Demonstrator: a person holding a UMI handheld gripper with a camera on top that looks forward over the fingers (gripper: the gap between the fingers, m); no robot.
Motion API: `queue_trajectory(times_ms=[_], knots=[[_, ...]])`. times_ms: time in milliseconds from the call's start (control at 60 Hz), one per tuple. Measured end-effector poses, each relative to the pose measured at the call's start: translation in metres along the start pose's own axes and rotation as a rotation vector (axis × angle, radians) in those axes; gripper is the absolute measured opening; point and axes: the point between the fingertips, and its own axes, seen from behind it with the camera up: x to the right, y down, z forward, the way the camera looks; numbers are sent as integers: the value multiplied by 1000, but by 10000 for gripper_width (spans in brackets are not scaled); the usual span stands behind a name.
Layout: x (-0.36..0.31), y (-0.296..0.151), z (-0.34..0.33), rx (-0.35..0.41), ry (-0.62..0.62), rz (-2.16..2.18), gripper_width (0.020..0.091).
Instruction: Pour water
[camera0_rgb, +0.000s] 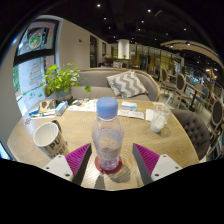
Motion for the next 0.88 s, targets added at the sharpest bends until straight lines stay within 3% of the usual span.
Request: queue_trajectory(times_ms=[300,517,883], knots=[[-21,-5,-132,-128,83,-20,853],[-47,-19,-191,-122,58,29,852],[-31,-21,-208,-116,98,-24,853]])
